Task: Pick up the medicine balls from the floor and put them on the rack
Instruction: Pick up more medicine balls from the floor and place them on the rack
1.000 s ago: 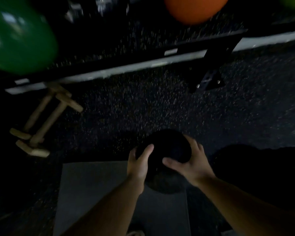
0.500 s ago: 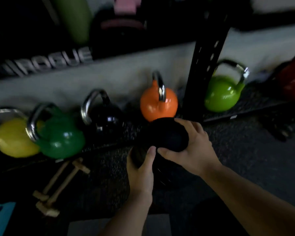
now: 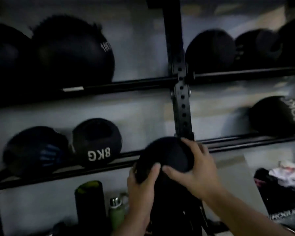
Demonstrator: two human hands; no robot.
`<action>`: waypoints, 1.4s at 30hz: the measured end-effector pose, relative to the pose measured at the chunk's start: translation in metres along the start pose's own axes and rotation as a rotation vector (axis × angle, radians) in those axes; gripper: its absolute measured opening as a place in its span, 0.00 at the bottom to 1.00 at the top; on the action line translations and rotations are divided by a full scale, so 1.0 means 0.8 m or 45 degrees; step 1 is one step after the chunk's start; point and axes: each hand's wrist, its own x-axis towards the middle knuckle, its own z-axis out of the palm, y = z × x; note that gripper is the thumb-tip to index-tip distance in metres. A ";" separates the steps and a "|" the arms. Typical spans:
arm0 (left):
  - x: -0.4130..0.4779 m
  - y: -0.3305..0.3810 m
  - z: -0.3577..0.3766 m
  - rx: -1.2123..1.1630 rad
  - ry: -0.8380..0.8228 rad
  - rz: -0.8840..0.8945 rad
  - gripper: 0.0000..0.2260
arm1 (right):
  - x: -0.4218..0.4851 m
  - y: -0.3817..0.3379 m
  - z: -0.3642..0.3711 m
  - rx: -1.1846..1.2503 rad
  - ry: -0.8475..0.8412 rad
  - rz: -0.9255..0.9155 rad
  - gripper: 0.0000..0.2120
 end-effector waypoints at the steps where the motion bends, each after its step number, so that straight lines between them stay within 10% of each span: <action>1: -0.004 0.050 0.012 -0.011 -0.045 0.076 0.38 | 0.027 -0.030 -0.021 0.007 0.038 -0.050 0.50; 14: 0.061 0.421 0.091 -0.047 -0.127 0.565 0.59 | 0.275 -0.273 -0.133 0.153 0.308 -0.296 0.50; 18: 0.117 0.465 0.104 0.000 -0.190 0.665 0.51 | 0.348 -0.286 -0.110 0.177 0.415 -0.369 0.48; 30: 0.370 0.432 0.157 0.331 -0.274 0.650 0.62 | 0.533 -0.189 0.011 -0.012 0.372 -0.284 0.43; 42: 0.443 0.400 0.157 0.886 -0.247 0.917 0.44 | 0.570 -0.182 0.048 -0.696 0.319 -0.198 0.34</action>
